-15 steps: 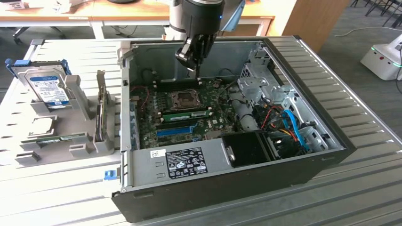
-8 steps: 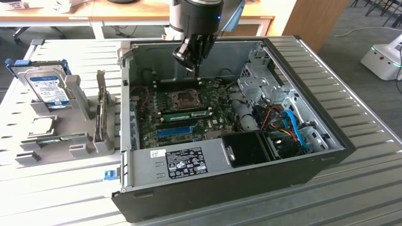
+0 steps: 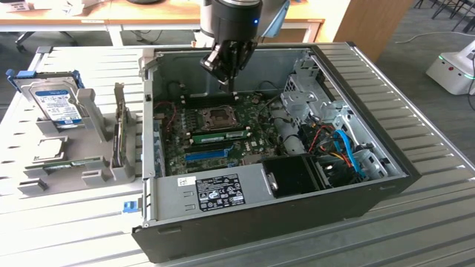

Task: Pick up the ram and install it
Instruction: 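Press down the ram until it locks into place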

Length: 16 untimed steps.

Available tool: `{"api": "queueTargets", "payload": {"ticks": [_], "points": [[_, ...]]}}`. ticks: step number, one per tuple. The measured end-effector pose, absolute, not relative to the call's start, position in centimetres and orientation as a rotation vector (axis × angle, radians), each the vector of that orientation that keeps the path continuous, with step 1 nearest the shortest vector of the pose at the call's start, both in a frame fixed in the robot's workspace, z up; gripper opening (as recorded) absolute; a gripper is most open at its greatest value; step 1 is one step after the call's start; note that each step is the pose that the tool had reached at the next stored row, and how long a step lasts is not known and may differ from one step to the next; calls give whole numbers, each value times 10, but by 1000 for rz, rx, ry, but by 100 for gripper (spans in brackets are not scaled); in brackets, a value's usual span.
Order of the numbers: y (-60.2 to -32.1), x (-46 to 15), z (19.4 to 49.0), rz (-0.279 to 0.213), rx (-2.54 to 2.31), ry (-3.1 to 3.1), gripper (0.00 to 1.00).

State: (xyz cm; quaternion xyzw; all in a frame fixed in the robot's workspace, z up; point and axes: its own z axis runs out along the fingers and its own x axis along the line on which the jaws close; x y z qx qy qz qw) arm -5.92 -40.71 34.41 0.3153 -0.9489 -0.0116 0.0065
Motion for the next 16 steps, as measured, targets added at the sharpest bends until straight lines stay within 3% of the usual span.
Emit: {"api": "queueTargets", "payload": {"ticks": [16], "points": [[-407, -62, 343, -38, 654, -3062, 10]]}}
